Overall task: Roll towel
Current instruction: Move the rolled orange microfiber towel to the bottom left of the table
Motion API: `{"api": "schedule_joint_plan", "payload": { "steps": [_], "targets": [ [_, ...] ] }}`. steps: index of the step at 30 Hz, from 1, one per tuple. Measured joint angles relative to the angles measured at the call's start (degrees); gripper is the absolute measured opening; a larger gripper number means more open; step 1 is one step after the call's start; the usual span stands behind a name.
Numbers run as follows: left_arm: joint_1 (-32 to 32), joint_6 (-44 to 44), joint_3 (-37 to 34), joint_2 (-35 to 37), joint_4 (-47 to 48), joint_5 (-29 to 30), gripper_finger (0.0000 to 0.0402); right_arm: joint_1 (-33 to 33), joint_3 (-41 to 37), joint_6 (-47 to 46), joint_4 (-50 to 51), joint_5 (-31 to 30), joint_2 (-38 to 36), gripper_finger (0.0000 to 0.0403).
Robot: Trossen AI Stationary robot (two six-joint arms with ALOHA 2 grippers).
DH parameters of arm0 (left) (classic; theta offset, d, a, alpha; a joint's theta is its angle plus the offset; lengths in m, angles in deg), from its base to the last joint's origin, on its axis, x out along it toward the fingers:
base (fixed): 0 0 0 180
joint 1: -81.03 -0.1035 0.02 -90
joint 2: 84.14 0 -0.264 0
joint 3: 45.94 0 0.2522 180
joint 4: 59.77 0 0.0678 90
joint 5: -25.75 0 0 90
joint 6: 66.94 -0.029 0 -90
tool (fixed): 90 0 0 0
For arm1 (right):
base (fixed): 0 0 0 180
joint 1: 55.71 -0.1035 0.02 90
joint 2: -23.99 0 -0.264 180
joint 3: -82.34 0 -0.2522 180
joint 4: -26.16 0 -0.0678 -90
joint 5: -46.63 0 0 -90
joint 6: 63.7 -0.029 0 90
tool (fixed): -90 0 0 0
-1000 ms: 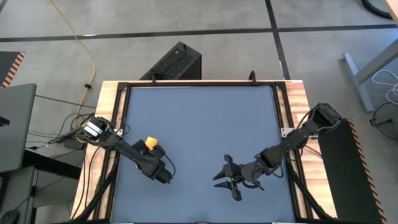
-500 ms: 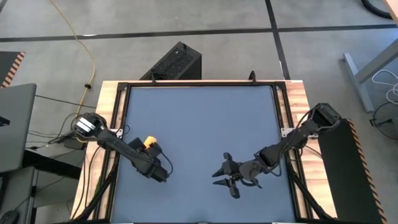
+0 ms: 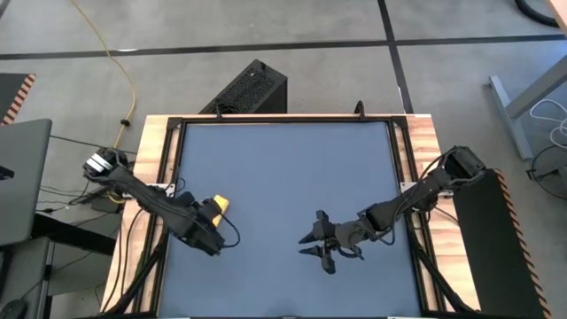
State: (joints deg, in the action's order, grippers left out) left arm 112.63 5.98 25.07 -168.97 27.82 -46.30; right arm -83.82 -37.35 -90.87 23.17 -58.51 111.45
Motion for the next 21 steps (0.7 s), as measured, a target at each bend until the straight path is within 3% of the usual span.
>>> {"api": "schedule_joint_plan", "payload": {
  "steps": [5, 8, 11, 21],
  "targets": [
    [2.01, -0.62, -0.79, 2.77, -2.38, -0.04, 0.0181, 3.90, 0.09, -2.67, -3.86, 0.39, 3.05, 0.0161],
    [2.21, -1.75, -4.25, 2.97, -10.23, 0.44, 0.0181, 6.43, 0.34, -2.66, -10.79, 2.38, 8.16, 0.0161],
    [2.17, -4.12, -9.76, 2.31, -20.57, -3.07, 0.0181, 8.30, 2.84, -2.62, -16.25, 3.29, 14.40, 0.0161],
    [2.18, -1.34, -16.46, 6.46, -18.41, -3.59, 0.0181, 14.41, 26.34, 6.36, -14.37, 8.34, 32.97, 0.0161]
  ]
}}
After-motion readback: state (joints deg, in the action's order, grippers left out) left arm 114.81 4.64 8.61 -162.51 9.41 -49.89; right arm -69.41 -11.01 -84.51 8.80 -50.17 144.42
